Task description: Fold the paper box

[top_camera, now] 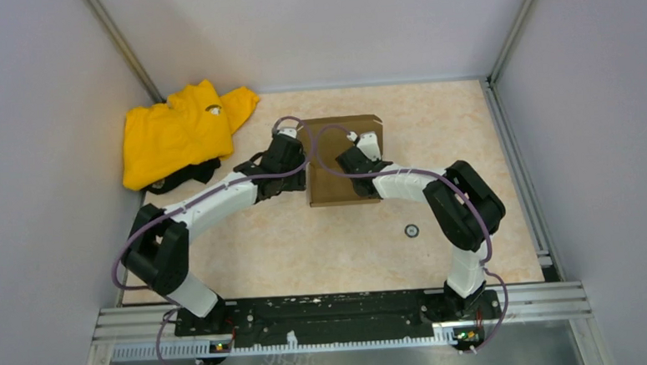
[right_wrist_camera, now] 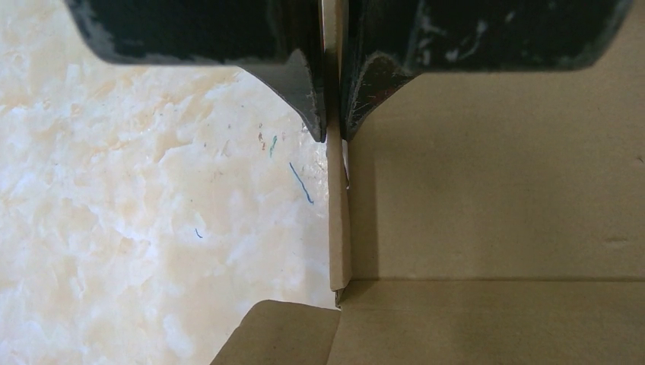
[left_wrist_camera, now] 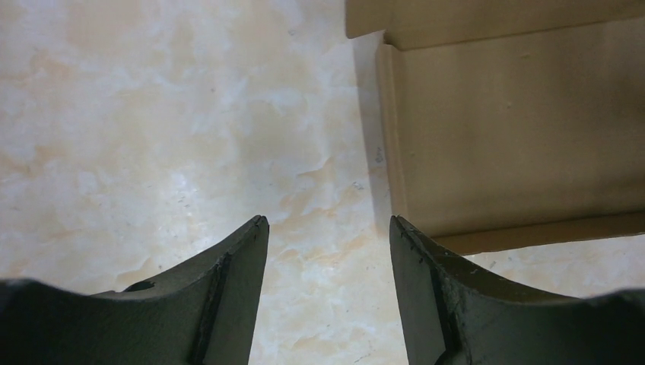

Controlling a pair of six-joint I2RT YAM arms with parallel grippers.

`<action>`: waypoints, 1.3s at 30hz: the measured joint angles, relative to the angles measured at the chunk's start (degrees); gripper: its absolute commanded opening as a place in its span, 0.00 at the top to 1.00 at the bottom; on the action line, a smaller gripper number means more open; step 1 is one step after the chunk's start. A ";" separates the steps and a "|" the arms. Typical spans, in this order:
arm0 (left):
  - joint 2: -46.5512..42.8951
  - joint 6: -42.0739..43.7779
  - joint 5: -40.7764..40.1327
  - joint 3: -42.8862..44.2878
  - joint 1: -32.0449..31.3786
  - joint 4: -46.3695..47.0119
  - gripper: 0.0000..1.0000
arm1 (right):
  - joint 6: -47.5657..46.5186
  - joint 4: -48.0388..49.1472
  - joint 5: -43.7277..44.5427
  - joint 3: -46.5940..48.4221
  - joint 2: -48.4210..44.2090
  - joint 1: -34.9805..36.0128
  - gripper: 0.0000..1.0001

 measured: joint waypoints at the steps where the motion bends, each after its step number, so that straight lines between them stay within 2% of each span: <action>1: 1.16 -0.04 -0.04 0.55 -0.46 0.24 0.35 | 0.37 0.04 0.00 -0.09 -0.02 0.00 1.00; 10: 8.15 0.31 -0.98 2.29 -2.47 6.62 0.36 | 1.86 2.10 -0.46 -1.90 -0.02 0.07 1.00; 24: 14.71 3.76 -2.10 2.51 -2.64 17.33 0.54 | 1.81 5.66 -0.79 -3.45 -0.39 0.07 1.00; 35: 17.42 4.57 -3.19 2.64 -3.08 19.06 0.64 | 1.81 6.73 -0.87 -4.11 -0.70 0.07 1.00; 39: 18.34 4.87 -3.72 2.67 -3.08 20.02 0.71 | 1.81 6.75 -0.87 -4.13 -0.72 0.07 1.00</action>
